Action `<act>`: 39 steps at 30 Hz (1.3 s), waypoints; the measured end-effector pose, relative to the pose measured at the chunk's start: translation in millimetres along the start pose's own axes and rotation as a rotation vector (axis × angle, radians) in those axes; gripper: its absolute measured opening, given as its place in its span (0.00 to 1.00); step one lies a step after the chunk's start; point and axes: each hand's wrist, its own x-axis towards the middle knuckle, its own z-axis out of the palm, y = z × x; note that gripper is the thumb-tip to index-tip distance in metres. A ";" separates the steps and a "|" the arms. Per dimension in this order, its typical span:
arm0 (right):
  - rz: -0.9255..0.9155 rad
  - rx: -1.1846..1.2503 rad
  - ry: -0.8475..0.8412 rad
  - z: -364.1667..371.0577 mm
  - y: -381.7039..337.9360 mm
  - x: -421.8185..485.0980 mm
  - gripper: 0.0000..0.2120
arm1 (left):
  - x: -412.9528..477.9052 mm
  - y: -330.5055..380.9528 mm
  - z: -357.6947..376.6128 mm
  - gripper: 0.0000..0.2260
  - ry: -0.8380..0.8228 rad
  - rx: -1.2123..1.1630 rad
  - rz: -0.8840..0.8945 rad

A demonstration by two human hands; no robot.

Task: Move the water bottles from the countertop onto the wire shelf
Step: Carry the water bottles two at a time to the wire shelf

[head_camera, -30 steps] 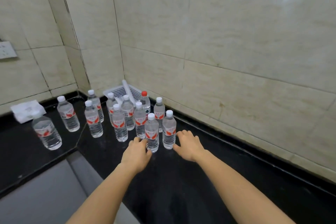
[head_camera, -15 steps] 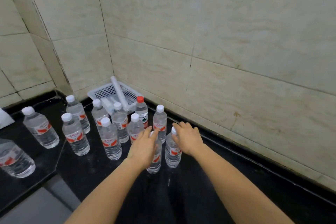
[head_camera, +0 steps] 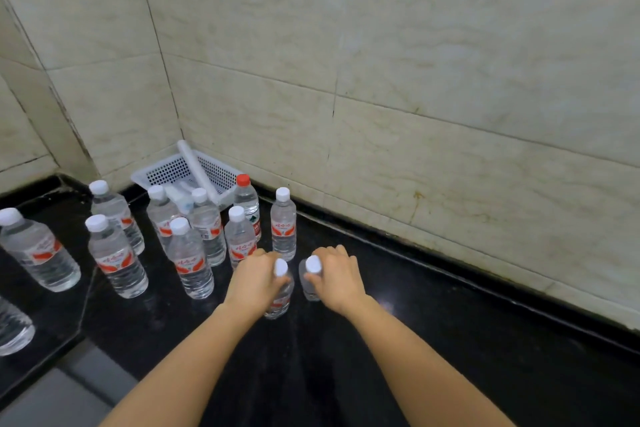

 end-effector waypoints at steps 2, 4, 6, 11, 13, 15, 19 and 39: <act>0.094 0.086 0.016 -3.8 -0.5 -15.0 0.11 | -16.7 0.1 -0.2 0.08 0.023 0.046 0.017; 0.140 0.126 0.014 -13.7 3.9 -29.1 0.10 | -34.4 0.3 -1.8 0.09 0.049 0.077 0.038; 0.139 0.121 -0.020 -26.4 8.8 -46.5 0.10 | -48.6 2.1 -6.8 0.09 0.052 0.075 0.069; 0.180 0.111 -0.085 -51.1 20.7 -113.5 0.13 | -85.0 32.2 -21.0 0.10 -0.065 0.013 0.147; 0.190 0.111 -0.092 -61.1 27.7 -149.4 0.12 | -105.9 49.0 -22.2 0.09 -0.123 -0.013 0.203; 0.197 0.108 -0.090 -73.6 37.4 -186.9 0.11 | -128.2 66.5 -20.5 0.09 -0.174 -0.041 0.265; 0.278 0.151 -0.046 -106.8 58.6 -255.6 0.12 | -161.6 108.3 -11.7 0.09 -0.250 -0.139 0.386; 0.380 0.158 0.427 -355.0 248.7 -512.5 0.16 | -294.6 472.1 32.1 0.11 -0.359 -0.777 0.597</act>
